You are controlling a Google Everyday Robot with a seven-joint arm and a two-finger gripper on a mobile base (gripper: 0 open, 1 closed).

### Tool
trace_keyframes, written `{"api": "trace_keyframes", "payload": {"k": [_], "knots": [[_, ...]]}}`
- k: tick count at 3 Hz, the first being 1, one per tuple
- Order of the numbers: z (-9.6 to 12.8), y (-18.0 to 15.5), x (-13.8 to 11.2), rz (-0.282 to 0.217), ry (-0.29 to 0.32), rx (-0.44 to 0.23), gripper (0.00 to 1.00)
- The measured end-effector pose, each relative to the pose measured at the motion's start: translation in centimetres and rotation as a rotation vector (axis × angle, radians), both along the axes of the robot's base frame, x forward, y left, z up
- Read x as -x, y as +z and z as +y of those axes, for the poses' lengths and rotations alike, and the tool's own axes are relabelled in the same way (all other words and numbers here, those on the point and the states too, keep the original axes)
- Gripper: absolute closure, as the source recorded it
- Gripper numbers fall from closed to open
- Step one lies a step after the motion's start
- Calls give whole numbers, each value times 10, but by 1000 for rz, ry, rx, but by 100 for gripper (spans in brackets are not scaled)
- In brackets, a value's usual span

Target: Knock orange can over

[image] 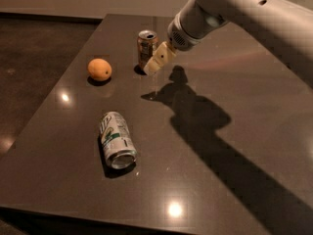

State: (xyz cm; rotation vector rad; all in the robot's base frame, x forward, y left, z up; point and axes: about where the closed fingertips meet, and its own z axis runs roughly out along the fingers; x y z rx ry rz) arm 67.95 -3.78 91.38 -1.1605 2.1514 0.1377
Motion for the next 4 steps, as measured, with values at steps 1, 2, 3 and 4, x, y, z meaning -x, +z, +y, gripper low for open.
{"api": "trace_keyframes", "payload": {"k": [1,2,3,4], "knots": [[11,-7,-30,-28,-40,-71,0],[24,-8,-48,-40,-44,-141,0],[31,-7,-57,-36,-33,-186,16],[37,-4,-61,-25,-13,-227,40]]}}
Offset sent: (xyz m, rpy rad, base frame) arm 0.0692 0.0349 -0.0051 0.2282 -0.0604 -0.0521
